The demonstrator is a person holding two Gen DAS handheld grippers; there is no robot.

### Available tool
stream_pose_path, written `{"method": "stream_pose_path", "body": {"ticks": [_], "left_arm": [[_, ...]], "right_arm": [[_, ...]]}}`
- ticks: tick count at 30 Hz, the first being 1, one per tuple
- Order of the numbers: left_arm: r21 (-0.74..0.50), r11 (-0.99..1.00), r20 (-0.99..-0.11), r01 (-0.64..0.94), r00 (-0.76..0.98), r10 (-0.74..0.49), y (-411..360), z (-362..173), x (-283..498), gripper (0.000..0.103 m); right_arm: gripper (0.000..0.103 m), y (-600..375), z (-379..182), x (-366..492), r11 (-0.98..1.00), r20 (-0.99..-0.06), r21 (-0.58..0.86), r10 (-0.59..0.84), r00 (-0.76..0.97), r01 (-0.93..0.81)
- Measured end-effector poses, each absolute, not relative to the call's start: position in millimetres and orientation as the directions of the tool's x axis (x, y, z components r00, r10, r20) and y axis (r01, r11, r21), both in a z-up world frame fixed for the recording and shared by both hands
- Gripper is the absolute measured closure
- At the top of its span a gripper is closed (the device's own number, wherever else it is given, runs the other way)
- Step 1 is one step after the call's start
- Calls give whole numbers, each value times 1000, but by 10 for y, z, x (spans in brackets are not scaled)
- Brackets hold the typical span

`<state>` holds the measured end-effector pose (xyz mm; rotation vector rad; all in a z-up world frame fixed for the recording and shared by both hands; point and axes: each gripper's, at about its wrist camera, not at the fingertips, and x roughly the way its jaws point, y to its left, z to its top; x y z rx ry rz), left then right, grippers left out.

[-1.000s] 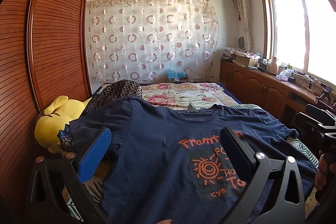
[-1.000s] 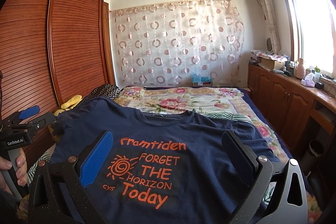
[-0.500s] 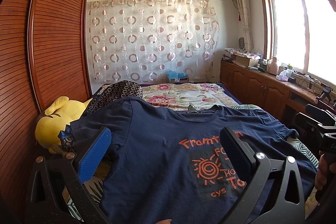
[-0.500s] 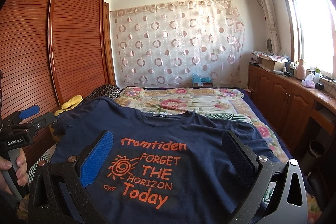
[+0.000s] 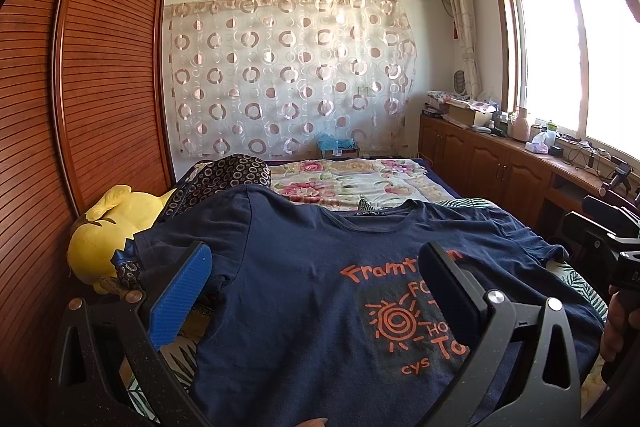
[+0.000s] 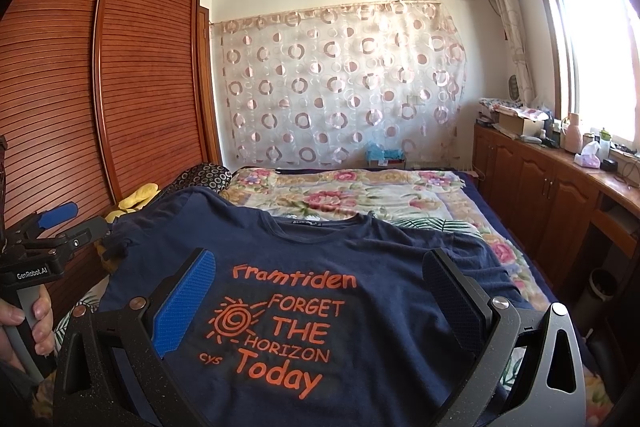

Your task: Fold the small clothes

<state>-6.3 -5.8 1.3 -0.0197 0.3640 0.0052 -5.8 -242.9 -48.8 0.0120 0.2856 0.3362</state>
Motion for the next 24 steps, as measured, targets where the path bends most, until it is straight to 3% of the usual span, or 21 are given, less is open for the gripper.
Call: {"method": "stream_pose_path", "body": {"ticks": [24], "left_arm": [[-32, 999, -398, -36, 917, 20, 208, -124, -108, 0]], "right_arm": [[0, -2319, -599, 61, 925, -325, 56, 374, 869, -377]]}}
